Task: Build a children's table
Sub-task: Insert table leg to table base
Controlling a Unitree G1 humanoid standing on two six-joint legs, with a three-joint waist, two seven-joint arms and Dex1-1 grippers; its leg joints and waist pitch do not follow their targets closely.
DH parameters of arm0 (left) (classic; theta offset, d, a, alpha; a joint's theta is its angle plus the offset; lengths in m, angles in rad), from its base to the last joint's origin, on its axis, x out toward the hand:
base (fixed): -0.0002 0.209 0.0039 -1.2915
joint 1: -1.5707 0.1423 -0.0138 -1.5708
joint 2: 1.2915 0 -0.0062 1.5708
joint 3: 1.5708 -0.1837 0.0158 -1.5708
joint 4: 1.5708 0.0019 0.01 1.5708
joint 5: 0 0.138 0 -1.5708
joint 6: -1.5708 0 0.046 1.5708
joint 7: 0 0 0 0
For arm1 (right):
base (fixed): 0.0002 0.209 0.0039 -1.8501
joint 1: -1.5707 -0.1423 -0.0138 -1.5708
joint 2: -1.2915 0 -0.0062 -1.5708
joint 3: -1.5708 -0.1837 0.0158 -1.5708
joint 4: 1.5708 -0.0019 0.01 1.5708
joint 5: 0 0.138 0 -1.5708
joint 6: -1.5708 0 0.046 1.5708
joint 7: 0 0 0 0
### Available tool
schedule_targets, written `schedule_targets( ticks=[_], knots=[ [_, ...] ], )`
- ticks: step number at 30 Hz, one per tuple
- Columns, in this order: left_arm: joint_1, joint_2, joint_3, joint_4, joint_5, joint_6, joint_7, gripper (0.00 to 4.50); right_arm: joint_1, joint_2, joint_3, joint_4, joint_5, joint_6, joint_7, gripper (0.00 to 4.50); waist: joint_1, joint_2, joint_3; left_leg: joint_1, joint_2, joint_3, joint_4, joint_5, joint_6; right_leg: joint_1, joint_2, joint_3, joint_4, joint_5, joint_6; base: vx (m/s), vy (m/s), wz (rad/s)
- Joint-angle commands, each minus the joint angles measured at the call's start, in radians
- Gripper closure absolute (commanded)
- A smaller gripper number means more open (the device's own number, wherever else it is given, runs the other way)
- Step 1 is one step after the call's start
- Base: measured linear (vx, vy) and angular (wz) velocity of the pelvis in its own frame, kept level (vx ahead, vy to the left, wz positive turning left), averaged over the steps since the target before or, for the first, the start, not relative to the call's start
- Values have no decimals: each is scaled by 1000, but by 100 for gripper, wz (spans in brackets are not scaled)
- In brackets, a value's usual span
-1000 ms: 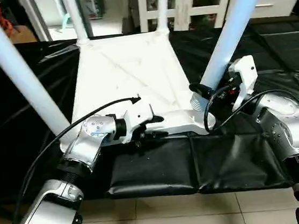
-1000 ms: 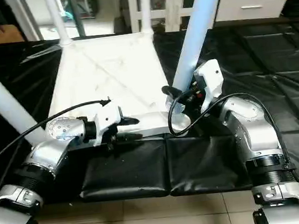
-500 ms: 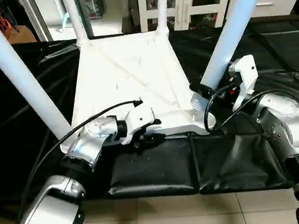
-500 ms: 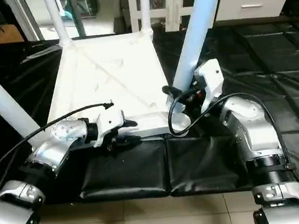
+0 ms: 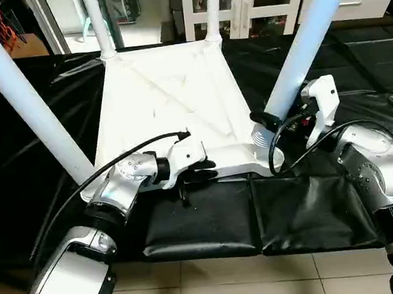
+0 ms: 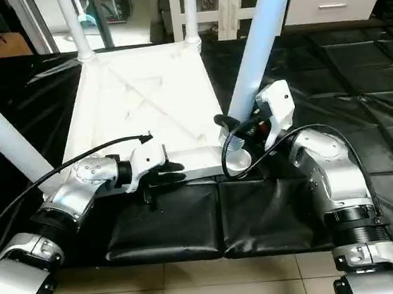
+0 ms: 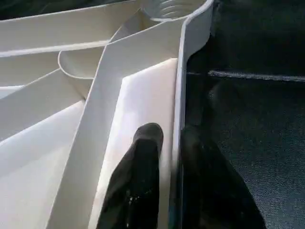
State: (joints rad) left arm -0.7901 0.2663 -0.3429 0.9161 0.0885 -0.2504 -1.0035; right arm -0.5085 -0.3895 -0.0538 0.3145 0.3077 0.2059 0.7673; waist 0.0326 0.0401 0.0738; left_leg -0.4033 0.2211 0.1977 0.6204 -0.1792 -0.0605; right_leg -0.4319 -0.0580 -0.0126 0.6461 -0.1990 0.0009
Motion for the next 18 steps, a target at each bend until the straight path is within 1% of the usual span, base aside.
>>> schedule_targets(
  ticks=[1,3,5,8,9,10,11,12,13,14,15,16,17,18],
  knots=[
    [-8,16,-24,22,37,-7,-12,405,-13,-2,-6,-23,0,0,-5,264,-3,-11,-89,27,-2,-5,-51,-79,103,80,-43,24,-62,179,-308,0,0,0],
    [-4,19,-31,20,43,-8,-19,430,-14,-2,-6,-22,0,-1,-5,264,-2,-10,-89,28,-1,-5,-52,-84,102,79,-44,24,-62,162,-306,0,0,0],
    [2,24,-33,16,49,-9,-23,435,-16,-2,-5,-20,0,-1,-5,264,-4,-13,-90,27,-1,-4,-51,-79,103,80,-44,25,-63,163,-305,0,0,0],
    [8,33,-35,13,55,-9,-32,444,-20,-1,-5,-16,-1,-2,-5,264,-4,-13,-91,25,-3,-4,-50,-66,105,81,-44,25,-59,180,-307,0,0,0],
    [11,38,-38,13,60,-11,-34,444,-21,0,-5,-15,-1,-3,-5,264,-4,-12,-91,25,-3,-4,-50,-60,108,81,-43,25,-58,191,-307,0,0,0],
    [17,48,-39,7,62,-10,-41,444,-24,2,-5,-11,-2,-6,-8,264,-6,-16,-92,25,-4,-4,-49,-57,113,82,-43,26,-57,201,-308,0,0,0],
    [33,67,-37,-13,61,-6,-55,444,-28,9,-9,0,-10,-21,-27,264,-5,-15,-93,24,-3,-4,-48,-49,119,82,-43,26,-56,211,-308,0,0,0],
    [34,68,-36,-14,61,-5,-56,444,-29,10,-10,1,-11,-23,-28,264,-6,-15,-92,24,-3,-4,-49,-45,121,81,-44,26,-55,213,-307,0,0,0],
    [50,83,-34,-36,55,7,-70,444,-32,20,-16,12,-5,-34,-32,264,-8,-18,-93,21,-3,-4,-49,-37,122,82,-46,26,-53,219,-307,0,0,0],
    [72,100,-27,-69,45,24,-89,444,-34,31,-20,25,0,-44,-36,264,-11,-18,-92,21,-2,-4,-49,-38,123,82,-46,26,-52,217,-307,0,0,0],
    [104,121,-22,-114,33,54,-111,444,-34,46,-20,41,3,-51,-39,264,-17,-30,-87,20,-4,-1,-51,-42,128,80,-42,26,-56,206,-304,0,0,0],
    [125,134,-20,-141,29,70,-121,444,-33,54,-16,50,2,-55,-39,264,-16,-25,-89,21,-2,-3,-51,-39,128,81,-46,26,-51,206,-308,0,0,0],
    [141,145,-19,-162,27,83,-129,444,-32,61,-11,57,0,-57,-37,264,-23,-21,-87,19,-1,-3,-51,-34,132,80,-46,25,-52,199,-306,0,0,0],
    [192,180,-17,-224,31,118,-138,444,-25,81,10,70,-2,-59,-23,264,-27,-32,-84,18,-3,-2,-53,-34,135,79,-42,25,-56,191,-302,0,0,0]
  ],
)
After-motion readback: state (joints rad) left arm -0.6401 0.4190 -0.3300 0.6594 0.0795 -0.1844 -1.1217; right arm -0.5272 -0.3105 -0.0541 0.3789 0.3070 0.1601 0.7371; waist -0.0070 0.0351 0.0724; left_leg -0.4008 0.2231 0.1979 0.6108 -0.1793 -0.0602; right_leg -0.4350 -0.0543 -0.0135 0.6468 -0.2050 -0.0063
